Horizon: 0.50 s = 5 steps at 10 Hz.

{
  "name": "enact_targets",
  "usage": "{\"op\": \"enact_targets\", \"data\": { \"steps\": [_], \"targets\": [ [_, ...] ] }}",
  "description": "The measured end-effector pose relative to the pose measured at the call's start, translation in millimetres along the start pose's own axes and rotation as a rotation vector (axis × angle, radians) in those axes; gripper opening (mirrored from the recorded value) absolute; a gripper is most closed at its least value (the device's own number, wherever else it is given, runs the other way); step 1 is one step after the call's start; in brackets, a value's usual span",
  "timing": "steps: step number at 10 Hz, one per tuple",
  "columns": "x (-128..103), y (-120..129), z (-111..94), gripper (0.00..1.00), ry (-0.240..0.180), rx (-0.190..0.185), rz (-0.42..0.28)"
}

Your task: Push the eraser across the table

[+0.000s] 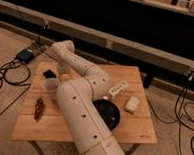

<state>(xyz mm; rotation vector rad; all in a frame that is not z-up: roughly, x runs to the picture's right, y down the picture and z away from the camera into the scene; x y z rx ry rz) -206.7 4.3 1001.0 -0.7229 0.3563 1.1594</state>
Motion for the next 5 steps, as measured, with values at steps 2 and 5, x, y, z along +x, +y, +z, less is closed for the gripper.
{"op": "enact_targets", "data": {
  "steps": [2, 5],
  "targets": [
    [-4.3, -14.1, -14.2, 0.65, -0.024, -0.002, 0.025],
    [-6.6, -18.5, -19.2, 0.65, -0.036, -0.001, 0.038]
  ]
}}
